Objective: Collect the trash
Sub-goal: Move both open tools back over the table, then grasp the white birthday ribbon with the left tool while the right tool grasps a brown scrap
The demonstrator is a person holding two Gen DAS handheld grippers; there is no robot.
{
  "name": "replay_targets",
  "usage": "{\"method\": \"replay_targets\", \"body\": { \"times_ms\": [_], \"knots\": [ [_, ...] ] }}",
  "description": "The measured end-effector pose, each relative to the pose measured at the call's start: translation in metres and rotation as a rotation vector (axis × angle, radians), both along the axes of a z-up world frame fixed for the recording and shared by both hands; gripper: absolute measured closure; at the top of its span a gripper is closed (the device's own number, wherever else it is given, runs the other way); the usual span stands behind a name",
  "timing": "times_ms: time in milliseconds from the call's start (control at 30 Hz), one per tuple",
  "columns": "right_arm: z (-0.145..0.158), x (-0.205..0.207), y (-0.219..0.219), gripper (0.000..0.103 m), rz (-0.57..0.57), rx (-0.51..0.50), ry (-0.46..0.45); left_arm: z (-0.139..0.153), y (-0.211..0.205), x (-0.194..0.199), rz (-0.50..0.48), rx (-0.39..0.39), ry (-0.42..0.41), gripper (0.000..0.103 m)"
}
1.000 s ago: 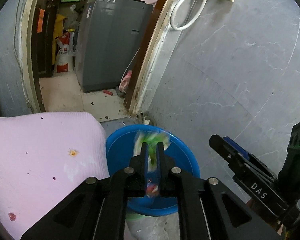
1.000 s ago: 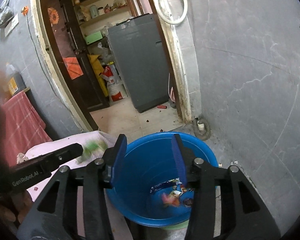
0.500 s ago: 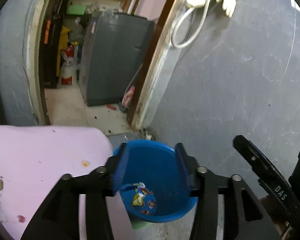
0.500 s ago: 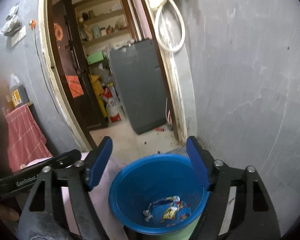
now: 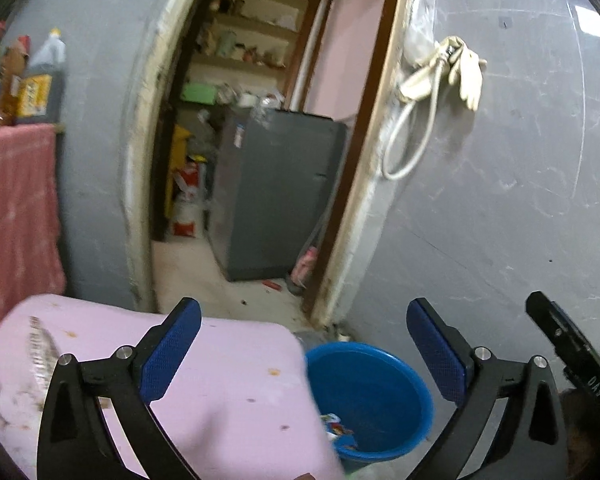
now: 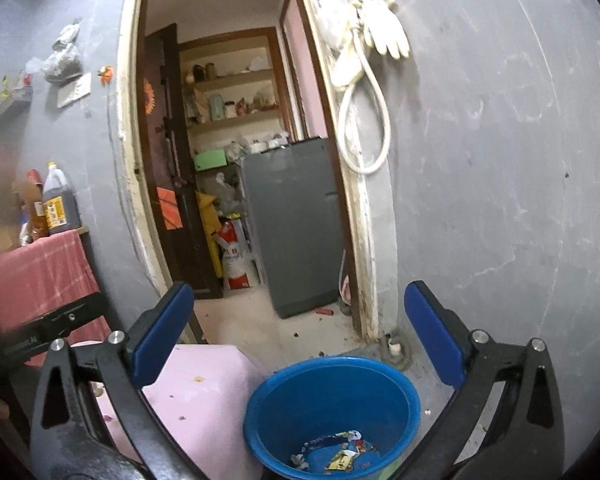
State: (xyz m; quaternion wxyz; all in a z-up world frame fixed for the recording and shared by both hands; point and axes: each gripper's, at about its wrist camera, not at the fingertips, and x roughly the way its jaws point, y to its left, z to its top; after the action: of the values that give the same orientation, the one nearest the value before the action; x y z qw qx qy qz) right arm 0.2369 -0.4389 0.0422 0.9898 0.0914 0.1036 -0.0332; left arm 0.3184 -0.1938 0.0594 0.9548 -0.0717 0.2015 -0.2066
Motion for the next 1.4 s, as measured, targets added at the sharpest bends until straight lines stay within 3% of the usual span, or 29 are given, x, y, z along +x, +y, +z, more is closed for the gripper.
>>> {"method": "replay_targets", "body": {
  "times_ms": [533,833,1133,1400],
  "knots": [
    [0.027,-0.032,0.087,0.0,0.138,-0.03,-0.113,0.021,0.12,-0.075,0.195,0.025,-0.089,0.002],
    [0.024,-0.029,0.142,0.0,0.249,-0.053,-0.1,0.013,0.176,-0.102,0.304,0.064,-0.098,0.002],
    [-0.002,0.002,0.188,0.0,0.371,-0.076,-0.005,-0.017,0.223,-0.101,0.392,0.062,-0.006,0.002],
    [-0.034,0.037,0.212,0.0,0.446,-0.106,0.108,-0.047,0.239,-0.082,0.417,0.039,0.1,0.002]
  ]
}}
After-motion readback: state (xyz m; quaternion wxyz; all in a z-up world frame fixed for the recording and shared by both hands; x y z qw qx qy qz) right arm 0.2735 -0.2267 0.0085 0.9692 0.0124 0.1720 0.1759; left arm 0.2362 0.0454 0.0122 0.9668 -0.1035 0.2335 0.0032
